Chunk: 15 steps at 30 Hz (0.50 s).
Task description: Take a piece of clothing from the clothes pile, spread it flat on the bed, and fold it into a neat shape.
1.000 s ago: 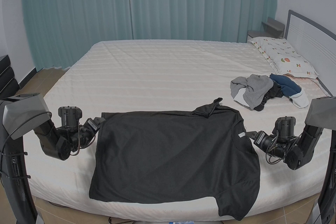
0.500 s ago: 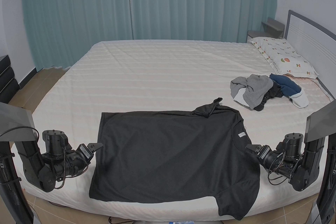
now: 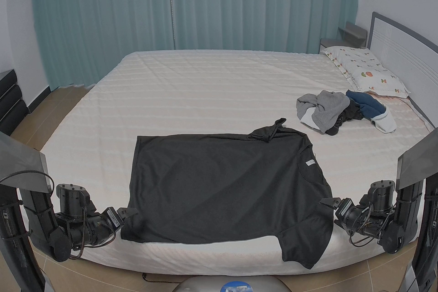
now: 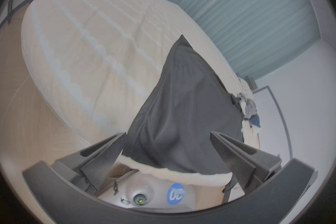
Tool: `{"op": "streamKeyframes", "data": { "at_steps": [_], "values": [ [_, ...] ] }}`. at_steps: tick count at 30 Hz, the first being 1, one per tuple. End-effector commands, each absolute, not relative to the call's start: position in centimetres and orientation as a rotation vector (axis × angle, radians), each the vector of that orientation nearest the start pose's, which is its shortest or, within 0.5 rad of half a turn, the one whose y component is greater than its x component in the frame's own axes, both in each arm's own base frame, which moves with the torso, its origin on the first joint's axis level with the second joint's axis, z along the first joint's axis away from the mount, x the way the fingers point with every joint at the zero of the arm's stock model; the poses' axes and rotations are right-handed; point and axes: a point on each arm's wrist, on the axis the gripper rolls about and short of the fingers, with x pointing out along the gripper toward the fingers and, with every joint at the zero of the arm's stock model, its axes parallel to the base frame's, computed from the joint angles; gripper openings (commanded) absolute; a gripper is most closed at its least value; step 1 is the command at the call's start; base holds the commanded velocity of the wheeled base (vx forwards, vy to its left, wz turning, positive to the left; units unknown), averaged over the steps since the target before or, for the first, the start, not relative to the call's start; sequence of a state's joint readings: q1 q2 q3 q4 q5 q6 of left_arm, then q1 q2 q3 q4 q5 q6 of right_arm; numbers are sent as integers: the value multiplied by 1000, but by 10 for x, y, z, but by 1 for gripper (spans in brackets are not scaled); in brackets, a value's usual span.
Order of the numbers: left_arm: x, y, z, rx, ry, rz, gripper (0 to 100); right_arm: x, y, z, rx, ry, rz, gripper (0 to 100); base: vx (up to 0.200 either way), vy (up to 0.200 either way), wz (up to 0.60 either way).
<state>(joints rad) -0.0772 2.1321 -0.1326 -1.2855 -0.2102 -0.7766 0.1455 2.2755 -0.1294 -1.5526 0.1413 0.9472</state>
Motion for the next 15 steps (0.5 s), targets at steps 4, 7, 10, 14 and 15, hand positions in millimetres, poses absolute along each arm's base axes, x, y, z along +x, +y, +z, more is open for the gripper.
{"op": "streamKeyframes", "data": {
  "at_steps": [4,7,10,14,15],
  "values": [
    [222,-27,-24,-711,895,28,100,245,40,-17,907,678,-17,100,0,0,0],
    [222,-29,-25,-707,902,23,100,245,41,-17,905,678,-16,100,0,0,0],
    [223,-30,-26,-703,906,22,100,245,41,-17,905,678,-16,100,0,0,0],
    [224,-31,-27,-701,906,21,100,245,41,-16,905,677,-14,100,0,0,0],
    [227,-31,-29,-698,899,16,100,245,41,-16,905,676,-13,100,0,0,0]
  ]
}}
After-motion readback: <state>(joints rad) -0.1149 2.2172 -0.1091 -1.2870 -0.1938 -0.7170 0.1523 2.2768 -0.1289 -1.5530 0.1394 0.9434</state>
